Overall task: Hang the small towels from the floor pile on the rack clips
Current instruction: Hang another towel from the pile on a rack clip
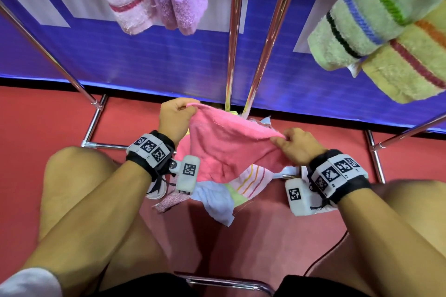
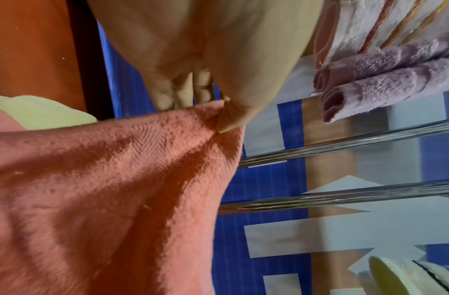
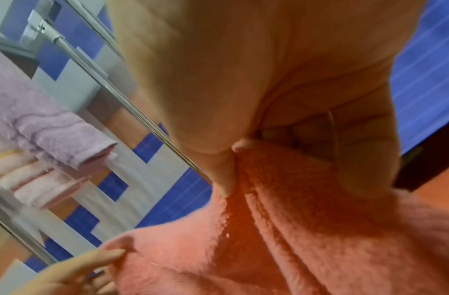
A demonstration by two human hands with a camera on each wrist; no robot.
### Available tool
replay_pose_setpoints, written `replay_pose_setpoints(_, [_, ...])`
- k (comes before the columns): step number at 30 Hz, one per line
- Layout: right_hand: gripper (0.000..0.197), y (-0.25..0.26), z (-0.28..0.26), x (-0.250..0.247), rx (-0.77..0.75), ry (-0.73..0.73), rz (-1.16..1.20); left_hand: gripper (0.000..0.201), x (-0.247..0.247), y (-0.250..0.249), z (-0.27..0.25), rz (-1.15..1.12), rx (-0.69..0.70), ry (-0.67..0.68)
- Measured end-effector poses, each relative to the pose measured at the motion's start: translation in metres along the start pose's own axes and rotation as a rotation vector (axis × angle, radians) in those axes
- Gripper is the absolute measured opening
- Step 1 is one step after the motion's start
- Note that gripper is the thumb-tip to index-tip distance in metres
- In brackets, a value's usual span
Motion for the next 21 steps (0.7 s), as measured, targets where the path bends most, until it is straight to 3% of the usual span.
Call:
replay_pose_setpoints(3, [0.032, 0.007, 0.0, -0.002, -0.057, -0.04, 0.198, 0.023, 0.006, 0.003, -0.002, -0.015, -0.02, 0.04])
replay_pose_setpoints(6, [0.031, 0.016, -0.002, -0.001, -0.12, -0.064, 0.585, 0.02, 0.019, 0.006, -0.009, -0.039, -0.063, 0.115])
replay_pose_setpoints(9, [0.043, 0.028, -0.008, -0.002, -0.131, -0.004, 0.876, 0.008, 0.035, 0.006, -0.022, -0.002, -0.073, 0.216])
replay_pose_setpoints(12, [0.048, 0.038, -0.011, -0.007, -0.163, -0.024, 0.937, 0.006, 0.05, 0.001, -0.035, 0.007, -0.025, 0.293])
replay_pose_setpoints(15, [0.038, 0.046, -0.014, -0.009, -0.192, -0.105, 0.988, 0.002, 0.064, -0.011, -0.051, -0.03, 0.025, 0.364])
replay_pose_setpoints(18, [0.032, 0.056, -0.017, -0.005, -0.216, -0.102, 1.103, 0.019, 0.077, -0.015, -0.064, -0.085, 0.013, 0.446])
replay_pose_setpoints(21, [0.038, 0.059, -0.015, 0.001, -0.293, -0.112, 1.135, 0.024, 0.08, -0.023, -0.066, -0.127, 0.0, 0.421])
Point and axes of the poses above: each hand's wrist, its own z-axis towards the middle knuckle, its own x-axis out of the palm, y = z × x, the point moved 4 cm from there along z, towards the middle knuckle, and after that the axes turned 1 degree about -x, right-handed, at the moved point
